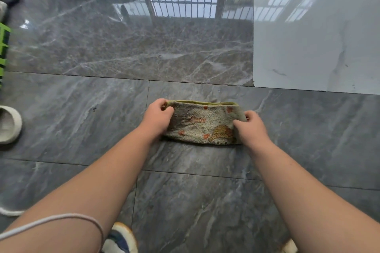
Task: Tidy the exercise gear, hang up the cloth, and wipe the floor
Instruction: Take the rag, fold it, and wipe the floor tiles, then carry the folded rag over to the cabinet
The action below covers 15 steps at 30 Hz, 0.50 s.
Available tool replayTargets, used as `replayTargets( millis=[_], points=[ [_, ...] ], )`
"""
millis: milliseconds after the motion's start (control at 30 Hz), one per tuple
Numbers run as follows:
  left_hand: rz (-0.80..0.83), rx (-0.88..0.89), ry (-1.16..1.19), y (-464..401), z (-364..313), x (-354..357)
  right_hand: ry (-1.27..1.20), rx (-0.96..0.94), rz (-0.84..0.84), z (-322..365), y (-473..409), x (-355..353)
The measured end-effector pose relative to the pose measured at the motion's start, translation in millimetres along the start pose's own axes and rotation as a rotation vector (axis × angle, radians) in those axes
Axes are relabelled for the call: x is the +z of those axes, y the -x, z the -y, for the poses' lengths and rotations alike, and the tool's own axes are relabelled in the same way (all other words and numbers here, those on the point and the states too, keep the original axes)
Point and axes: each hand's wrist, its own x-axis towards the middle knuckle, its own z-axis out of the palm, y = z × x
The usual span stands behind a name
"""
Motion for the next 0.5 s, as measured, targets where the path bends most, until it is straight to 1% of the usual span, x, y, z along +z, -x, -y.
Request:
replayTargets(
  millis=[100,167,233,400,500],
  points=[
    [0.083,-0.064,0.241,24.7,-14.4,-21.0,-0.173,0.021,0.078,14.9,19.5,-17.7],
    [0.097,-0.109,0.408,46.1,-34.9,-41.4,-0.248,0.012,0.111,37.5,38.2,-36.5],
    [0.092,-0.123,0.520,69.7,-61.3,-67.8,-0.316,-0.010,0.131,70.1,61.0,-60.0],
    [0.108,-0.075,0.619,145.3,-154.7,-145.9,-0.428,-0.081,0.179,173.1,145.1,-126.0],
    [0.095,-0.061,0.648,203.9,-222.0,-199.5,-0.438,-0.143,0.191,239.6,207.0,-170.3]
  ],
)
